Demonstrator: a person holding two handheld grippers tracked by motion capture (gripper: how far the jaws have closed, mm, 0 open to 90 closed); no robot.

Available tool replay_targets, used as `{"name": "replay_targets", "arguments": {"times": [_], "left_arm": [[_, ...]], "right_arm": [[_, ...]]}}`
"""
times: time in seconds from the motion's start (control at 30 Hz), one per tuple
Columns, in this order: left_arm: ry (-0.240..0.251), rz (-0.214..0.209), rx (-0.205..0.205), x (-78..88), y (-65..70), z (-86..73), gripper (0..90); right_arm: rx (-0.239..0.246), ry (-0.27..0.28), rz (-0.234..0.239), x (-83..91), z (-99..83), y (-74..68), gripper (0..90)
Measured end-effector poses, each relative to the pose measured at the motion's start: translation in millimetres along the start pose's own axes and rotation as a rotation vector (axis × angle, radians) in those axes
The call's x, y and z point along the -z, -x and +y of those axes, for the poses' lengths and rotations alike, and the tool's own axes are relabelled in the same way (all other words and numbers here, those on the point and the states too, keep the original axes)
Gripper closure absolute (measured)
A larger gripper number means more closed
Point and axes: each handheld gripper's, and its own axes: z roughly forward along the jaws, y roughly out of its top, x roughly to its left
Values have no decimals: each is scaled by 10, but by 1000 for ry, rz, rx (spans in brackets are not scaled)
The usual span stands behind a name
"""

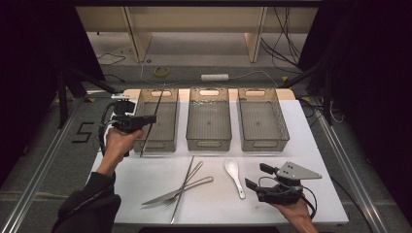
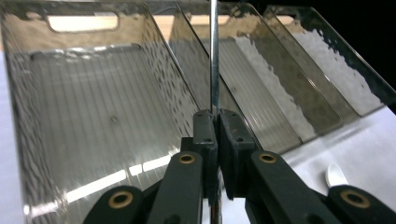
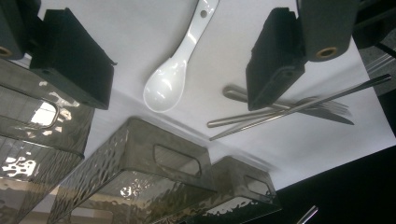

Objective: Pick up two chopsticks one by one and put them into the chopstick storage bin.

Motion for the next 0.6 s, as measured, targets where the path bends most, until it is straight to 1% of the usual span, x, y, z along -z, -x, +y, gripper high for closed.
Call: {"name": "replay_targets", "arguments": {"times": [0.07, 0.23, 0.33, 0.4, 0.53, 0.6], "left_arm": [[3, 10, 6, -13, -46, 56, 852], [20, 41, 5, -47, -138, 176, 852], [31, 52, 2, -64, -174, 217, 852], [43, 77, -1, -98, -237, 275, 852], [63, 115, 23, -165, -364, 342, 852], [70, 139, 19, -194, -414, 360, 852]], "right_arm": [[-1, 0, 1, -1, 0, -1, 244], [-3, 0, 5, -5, -1, 4, 243], [-2, -1, 6, -5, -2, 3, 243], [-4, 1, 7, -5, -1, 3, 242], [-3, 2, 9, -6, 0, 0, 241], [-1, 3, 10, -3, -1, 0, 241]]}}
